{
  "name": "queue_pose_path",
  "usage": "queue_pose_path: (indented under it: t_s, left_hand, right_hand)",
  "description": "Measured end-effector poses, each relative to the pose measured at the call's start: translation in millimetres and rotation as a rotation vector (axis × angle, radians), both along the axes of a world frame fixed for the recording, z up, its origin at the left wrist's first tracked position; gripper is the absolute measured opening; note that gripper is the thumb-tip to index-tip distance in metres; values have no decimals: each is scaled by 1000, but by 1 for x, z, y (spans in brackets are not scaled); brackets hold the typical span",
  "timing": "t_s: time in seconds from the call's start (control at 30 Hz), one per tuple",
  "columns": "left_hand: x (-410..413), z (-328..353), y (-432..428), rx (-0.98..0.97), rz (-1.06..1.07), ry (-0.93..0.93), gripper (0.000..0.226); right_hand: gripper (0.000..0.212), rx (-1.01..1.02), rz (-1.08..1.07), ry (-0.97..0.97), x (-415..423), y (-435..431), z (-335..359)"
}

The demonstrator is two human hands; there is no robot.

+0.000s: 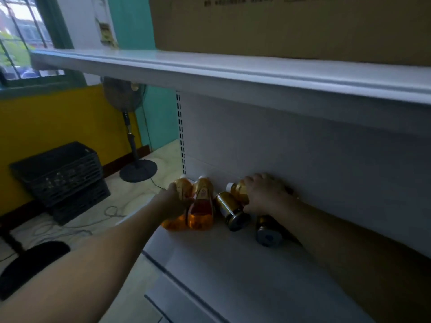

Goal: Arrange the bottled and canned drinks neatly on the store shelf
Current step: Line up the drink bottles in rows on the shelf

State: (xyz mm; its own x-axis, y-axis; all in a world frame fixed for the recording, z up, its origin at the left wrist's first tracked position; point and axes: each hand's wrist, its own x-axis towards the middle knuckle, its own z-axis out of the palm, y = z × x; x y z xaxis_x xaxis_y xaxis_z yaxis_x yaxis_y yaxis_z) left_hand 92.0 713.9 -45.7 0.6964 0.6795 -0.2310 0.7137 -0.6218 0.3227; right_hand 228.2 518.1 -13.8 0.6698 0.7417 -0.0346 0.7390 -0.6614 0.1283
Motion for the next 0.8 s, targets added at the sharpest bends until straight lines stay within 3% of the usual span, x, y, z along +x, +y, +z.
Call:
queue_pose_path:
  t_s: [0.1,0.2,0.57,0.7,0.8]
  left_hand:
    - [4,-17,13,-220,86,-76,86]
    - [3,-26,21,-276,103,-137,90]
    - [-21,-34,36,-553,84,-509,52]
    - [-37,-26,26,-520,-14,-737,45]
    - [-50,-15,17,-509,-92,-865,73]
  right_hand:
    - [65,-42,-37,-70,-3,9,-1]
    - [61,-46,-101,-75,-8,15,0]
    - [74,169,-279,-79,-37,13,18]
    - [77,259,-305,-80,-55,3,21]
    - [80,384,-359,-54,-70,-9,26]
